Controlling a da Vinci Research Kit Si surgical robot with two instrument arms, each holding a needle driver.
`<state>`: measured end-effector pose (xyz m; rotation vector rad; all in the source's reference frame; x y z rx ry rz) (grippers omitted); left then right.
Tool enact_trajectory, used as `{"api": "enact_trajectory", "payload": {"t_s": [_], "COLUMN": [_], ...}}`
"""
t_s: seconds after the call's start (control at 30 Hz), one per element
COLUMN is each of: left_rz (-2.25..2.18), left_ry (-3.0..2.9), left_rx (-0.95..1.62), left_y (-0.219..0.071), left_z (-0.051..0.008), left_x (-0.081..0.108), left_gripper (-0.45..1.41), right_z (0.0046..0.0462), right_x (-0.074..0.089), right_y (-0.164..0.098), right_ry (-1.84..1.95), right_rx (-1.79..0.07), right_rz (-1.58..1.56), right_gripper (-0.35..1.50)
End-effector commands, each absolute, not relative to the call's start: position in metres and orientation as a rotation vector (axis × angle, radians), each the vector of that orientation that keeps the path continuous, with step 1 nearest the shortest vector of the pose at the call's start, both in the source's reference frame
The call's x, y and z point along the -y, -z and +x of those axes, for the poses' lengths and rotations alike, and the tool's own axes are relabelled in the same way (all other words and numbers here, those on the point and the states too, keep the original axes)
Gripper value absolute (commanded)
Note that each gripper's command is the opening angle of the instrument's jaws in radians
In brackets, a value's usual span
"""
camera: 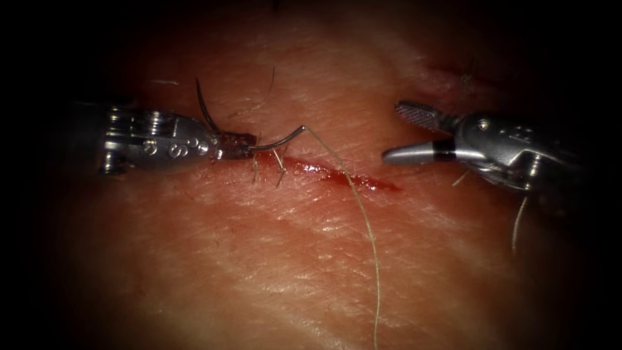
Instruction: Wound Closure
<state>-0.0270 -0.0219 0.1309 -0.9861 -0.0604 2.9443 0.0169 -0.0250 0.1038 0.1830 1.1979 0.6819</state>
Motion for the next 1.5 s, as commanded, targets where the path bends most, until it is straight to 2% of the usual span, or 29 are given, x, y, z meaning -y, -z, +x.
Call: {"api": "enact_trajectory", "payload": {"t_s": [0.03,0.13,0.6,1.2,1.23,1.27,1.3,1.33,1.5], "left_rz": [-0.988,-1.003,-1.037,-1.067,-1.067,-1.069,-1.071,-1.071,-1.078], "left_ry": [-2.945,-2.939,-2.926,-2.928,-2.928,-2.934,-2.931,-2.931,-2.924], "left_rx": [0.058,0.041,0.007,-0.012,-0.012,-0.016,-0.018,-0.018,-0.027], "left_y": [-0.1315,-0.1317,-0.1320,-0.1311,-0.1311,-0.1311,-0.1311,-0.1311,-0.1311], "left_z": [-0.0275,-0.0275,-0.0284,-0.0296,-0.0296,-0.0296,-0.0296,-0.0296,-0.0296], "left_x": [0.0220,0.0218,0.0219,0.0225,0.0225,0.0225,0.0225,0.0225,0.0224], "left_gripper": [-0.45,-0.45,-0.45,-0.45,-0.45,-0.45,-0.45,-0.45,-0.45], "right_z": [0.0184,0.0201,0.0211,0.0246,0.0248,0.0249,0.0249,0.0248,0.0236], "right_x": [0.0258,0.0272,0.0280,0.0264,0.0264,0.0265,0.0268,0.0270,0.0275], "right_y": [-0.1045,-0.1054,-0.1039,-0.1053,-0.1054,-0.1054,-0.1054,-0.1054,-0.1050], "right_ry": [-0.675,-0.669,-0.711,-0.787,-0.800,-0.810,-0.808,-0.812,-0.819], "right_rx": [-1.202,-1.233,-1.339,-1.360,-1.362,-1.366,-1.382,-1.384,-1.350], "right_rz": [0.186,0.150,0.078,0.066,0.080,0.096,0.133,0.157,0.193], "right_gripper": [1.30,1.30,1.23,1.20,1.15,0.98,0.19,-0.31,-0.35]}}
